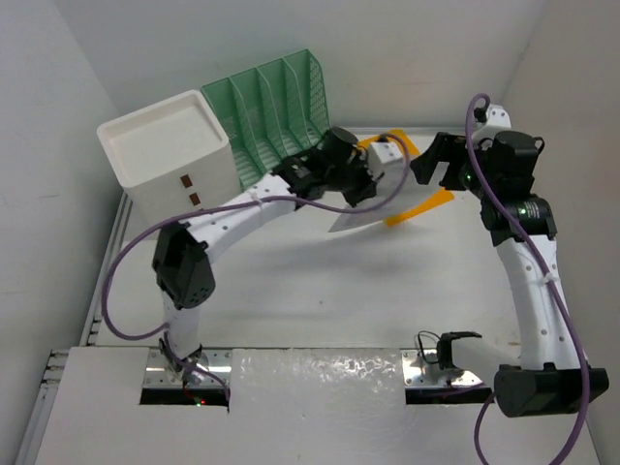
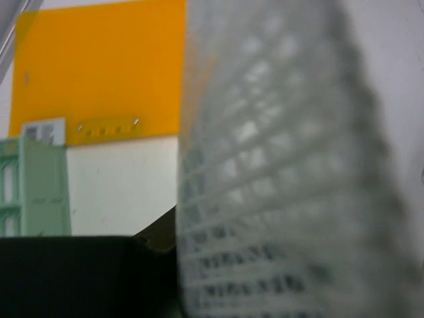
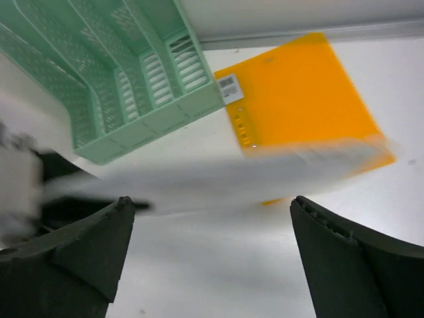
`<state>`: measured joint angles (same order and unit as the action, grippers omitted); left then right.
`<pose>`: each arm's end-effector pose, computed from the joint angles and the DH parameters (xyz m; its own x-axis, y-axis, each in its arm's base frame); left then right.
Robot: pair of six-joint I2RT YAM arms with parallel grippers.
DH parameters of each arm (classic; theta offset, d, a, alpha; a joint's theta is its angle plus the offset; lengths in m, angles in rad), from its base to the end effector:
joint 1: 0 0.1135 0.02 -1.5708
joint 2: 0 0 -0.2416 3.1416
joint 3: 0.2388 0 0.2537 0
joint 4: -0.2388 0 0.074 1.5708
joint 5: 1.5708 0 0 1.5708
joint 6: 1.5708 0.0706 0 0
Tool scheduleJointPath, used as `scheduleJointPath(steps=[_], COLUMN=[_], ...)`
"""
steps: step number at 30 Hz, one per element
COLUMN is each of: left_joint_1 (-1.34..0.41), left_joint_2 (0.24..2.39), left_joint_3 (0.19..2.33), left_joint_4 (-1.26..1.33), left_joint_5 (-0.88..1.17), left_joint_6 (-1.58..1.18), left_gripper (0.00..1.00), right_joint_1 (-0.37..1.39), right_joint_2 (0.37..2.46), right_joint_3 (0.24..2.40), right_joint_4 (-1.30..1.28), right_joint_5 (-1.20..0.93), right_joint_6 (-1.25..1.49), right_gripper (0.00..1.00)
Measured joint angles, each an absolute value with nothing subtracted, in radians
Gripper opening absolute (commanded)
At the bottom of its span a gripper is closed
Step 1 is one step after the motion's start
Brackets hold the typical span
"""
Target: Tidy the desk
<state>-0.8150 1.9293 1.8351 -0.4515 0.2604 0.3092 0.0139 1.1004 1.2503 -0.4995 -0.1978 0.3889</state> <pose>0.3142 -0.3599 0.3025 -0.0792 0.5127 -0.8549 0.9220 0.3638 0.1328 0.2796 0.0178 0.3760 -0.3921 0.3664 -0.8438 -0.0536 0.9066 0.4185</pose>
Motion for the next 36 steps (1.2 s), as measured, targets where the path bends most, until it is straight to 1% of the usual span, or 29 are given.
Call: scheduleJointPath(steps=[5, 8, 12, 16, 19, 23, 29, 34, 35, 36], left_joint_1=[-0.656, -0.62, -0.635, -0.638, -0.638, -0.638, -0.638, -0.638, -0.638, -0.638], left_joint_2=[1.739, 1.622, 1.514, 1.449, 1.386, 1.33, 1.324, 1.35, 1.354, 1.356], left_joint_3=[1.784, 1.786, 1.864, 1.956, 1.961, 1.961, 1.937, 1.93, 1.93, 1.93], left_joint_4=[-0.583, -0.632, -0.741, -0.846, -0.911, -0.963, -0.971, -0.975, -0.976, -0.976], left_joint_5=[0.363, 0.371, 0.405, 0.426, 0.433, 0.444, 0.498, 0.556, 0.566, 0.572], left_joint_6=[0.339, 0.364, 0.403, 0.45, 0.475, 0.482, 0.485, 0.485, 0.484, 0.484], left_gripper=[0.0, 0.0, 0.0, 0.0, 0.0, 0.0, 0.0, 0.0, 0.0, 0.0], right_joint_1=[-0.013, -0.031, -0.031, -0.03, -0.03, -0.03, -0.011, 0.044, 0.059, 0.075], right_joint_2=[1.031, 0.993, 0.97, 0.949, 0.955, 0.994, 0.996, 1.015, 1.028, 1.046], right_joint_3=[1.28, 1.302, 1.298, 1.187, 1.084, 1.049, 0.988, 0.995, 1.002, 1.013], right_joint_4=[-0.555, -0.58, -0.542, -0.395, -0.251, -0.083, 0.192, 0.293, 0.305, 0.315], right_joint_5=[-0.197, -0.244, -0.464, -0.703, -0.852, -1.007, -1.127, -1.147, -1.15, -1.153], right_joint_6=[0.243, 0.184, 0.118, 0.082, 0.094, 0.16, 0.295, 0.336, 0.341, 0.344], right_gripper=[0.99, 0.99, 0.99, 0.99, 0.99, 0.98, 0.98, 0.98, 0.97, 0.94])
